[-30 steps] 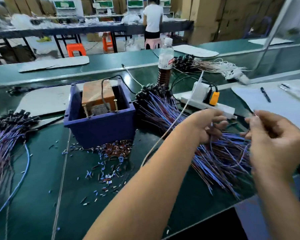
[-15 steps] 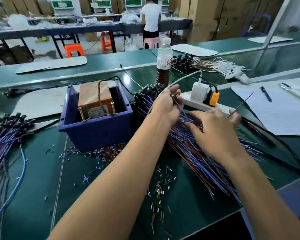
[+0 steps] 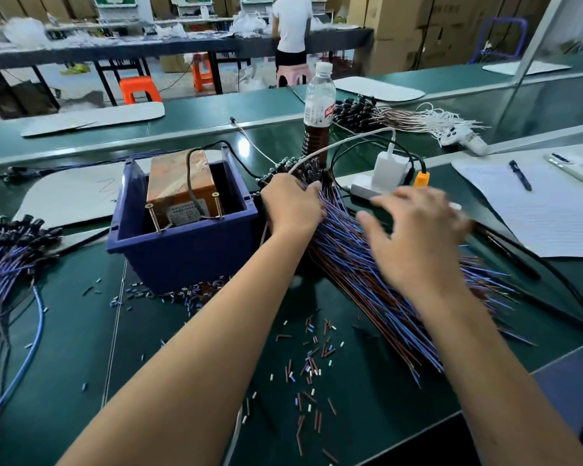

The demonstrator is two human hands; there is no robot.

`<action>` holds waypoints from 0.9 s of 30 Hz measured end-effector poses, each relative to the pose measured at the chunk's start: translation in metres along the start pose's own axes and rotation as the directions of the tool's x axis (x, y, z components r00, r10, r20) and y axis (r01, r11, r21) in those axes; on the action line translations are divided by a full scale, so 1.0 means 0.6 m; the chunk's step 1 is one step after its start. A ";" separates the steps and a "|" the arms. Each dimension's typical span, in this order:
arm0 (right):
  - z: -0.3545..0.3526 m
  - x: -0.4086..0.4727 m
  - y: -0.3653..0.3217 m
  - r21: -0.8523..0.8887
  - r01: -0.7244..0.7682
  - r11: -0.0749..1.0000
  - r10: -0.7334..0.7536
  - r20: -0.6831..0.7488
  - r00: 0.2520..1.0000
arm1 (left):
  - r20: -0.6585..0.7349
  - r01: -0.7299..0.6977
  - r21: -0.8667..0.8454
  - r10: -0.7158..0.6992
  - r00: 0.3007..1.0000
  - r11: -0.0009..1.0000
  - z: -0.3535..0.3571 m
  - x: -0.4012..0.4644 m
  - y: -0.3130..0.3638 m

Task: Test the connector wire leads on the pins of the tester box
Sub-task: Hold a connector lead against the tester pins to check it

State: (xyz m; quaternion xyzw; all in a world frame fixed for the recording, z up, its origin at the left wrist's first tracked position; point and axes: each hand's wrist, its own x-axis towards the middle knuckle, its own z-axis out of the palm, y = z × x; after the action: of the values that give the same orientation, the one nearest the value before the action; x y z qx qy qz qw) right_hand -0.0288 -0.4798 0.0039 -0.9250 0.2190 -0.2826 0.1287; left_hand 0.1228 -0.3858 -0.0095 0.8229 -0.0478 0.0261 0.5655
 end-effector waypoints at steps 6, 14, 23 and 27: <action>0.071 -0.007 -0.016 -0.165 0.223 0.961 -0.108 0.520 0.847 | -0.059 -0.048 0.001 0.048 0.997 0.999 -0.006 -0.008 -0.002; 0.067 -0.009 -0.024 -0.160 0.182 0.970 -0.066 0.548 0.834 | 0.429 -0.013 -0.012 0.017 0.903 1.000 -0.083 -0.105 -0.006; 0.029 -0.119 -0.174 0.552 0.443 0.706 -0.397 -0.210 0.893 | 0.762 0.149 -0.387 0.225 0.607 0.910 -0.345 -0.147 -0.089; 0.057 -0.164 -0.260 0.708 0.377 0.597 -0.553 0.023 0.833 | 0.276 0.019 -0.384 0.095 0.956 0.923 -0.419 -0.121 -0.120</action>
State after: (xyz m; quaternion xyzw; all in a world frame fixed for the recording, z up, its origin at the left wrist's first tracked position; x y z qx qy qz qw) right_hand -0.0304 -0.2929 -0.0134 -0.8637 -0.1672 -0.2520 0.4032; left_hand 0.0610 -0.1220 0.0066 0.6904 -0.1503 -0.0936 0.7014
